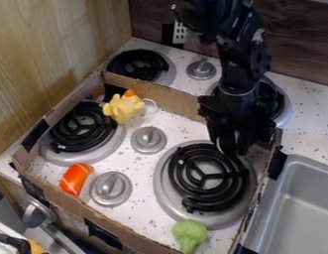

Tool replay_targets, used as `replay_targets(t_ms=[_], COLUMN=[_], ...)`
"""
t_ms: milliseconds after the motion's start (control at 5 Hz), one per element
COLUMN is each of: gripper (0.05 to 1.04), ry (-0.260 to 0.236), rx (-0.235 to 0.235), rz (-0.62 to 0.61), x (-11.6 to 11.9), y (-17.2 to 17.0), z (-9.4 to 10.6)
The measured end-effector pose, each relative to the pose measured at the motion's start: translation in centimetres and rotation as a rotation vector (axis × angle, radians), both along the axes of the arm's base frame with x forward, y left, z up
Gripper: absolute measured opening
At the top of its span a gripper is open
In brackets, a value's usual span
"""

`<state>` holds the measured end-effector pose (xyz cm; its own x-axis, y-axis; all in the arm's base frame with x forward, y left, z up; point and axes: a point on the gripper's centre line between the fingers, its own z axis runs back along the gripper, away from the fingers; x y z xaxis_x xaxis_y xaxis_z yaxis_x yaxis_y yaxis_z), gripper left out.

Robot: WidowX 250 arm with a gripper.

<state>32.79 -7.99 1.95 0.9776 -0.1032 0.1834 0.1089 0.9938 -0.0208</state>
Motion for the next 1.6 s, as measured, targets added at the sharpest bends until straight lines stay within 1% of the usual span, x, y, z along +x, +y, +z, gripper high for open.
replay_targets(t_ms=[200,400,600,800,1000,1200,1400,1600], gripper=[0.617,0.664,0.943,0.993,0.993,0.997,0.999,0.999], ry=[-0.026,-0.037,-0.051,-0.045,-0.05,-0.046,-0.051,-0.068], rx=[-0.004,-0.046,-0.083,-0.078,-0.069,-0.033,0.024,0.05], rz=[-0.021,-0.02,0.007,0.008,0.019,0.051,0.065,0.087], x=[-0.2,-0.4,-0.4,-0.5,-0.9,-1.6,-2.4,-3.3], y=[0.0,0.4,0.3,0.3,0.6,1.3,1.6,1.9], z=[-0.1,-0.5,-0.7,-0.7,-0.5,0.9,3.2,5.2])
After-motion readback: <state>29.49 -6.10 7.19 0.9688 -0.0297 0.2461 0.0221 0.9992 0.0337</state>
